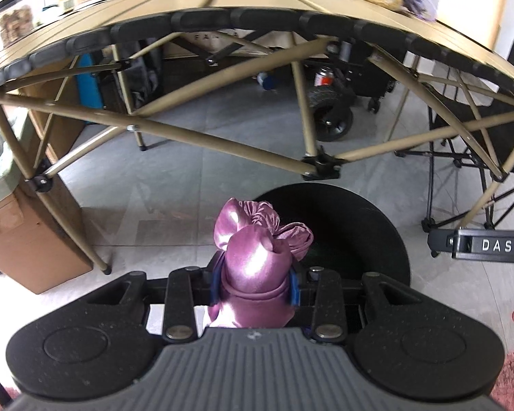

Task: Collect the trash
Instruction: 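Move the left tool over the bin and open it to drop the pink bow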

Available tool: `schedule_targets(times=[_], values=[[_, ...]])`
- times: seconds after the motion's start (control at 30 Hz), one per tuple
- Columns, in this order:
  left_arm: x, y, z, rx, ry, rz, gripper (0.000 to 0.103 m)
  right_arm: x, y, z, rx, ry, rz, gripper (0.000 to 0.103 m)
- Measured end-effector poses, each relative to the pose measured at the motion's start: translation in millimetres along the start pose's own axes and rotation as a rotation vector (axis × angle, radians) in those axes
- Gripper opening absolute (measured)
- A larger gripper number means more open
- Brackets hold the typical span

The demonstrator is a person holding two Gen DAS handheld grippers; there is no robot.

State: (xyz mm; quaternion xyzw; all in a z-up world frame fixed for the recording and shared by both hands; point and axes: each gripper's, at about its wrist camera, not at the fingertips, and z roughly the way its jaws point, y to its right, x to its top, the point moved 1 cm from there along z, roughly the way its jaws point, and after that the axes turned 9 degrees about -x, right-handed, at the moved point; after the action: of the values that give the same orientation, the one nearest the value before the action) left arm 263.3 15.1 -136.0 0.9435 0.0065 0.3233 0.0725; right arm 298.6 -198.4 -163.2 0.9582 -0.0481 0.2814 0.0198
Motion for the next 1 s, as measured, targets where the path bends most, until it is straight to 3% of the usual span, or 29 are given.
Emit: schedule_targets(times=[0.47,0.77,1.0], values=[[5.7,46.4,30.0,-0.082,-0.077,0.06,0.036,2.0,37.0,1.4,-0.026,0.007,0.086,0.103],[9.9,54.9,55.9,-0.118,-0.155,0.018,0.036,-1.1,54.9,9.7,-0.053,-0.011,0.145,0.103],[10.3,57.9,74.9,-0.103,-0.218,-0.004,0.036,-2.9,61.4,16.3,-0.063,-0.031,0.175,0.103]])
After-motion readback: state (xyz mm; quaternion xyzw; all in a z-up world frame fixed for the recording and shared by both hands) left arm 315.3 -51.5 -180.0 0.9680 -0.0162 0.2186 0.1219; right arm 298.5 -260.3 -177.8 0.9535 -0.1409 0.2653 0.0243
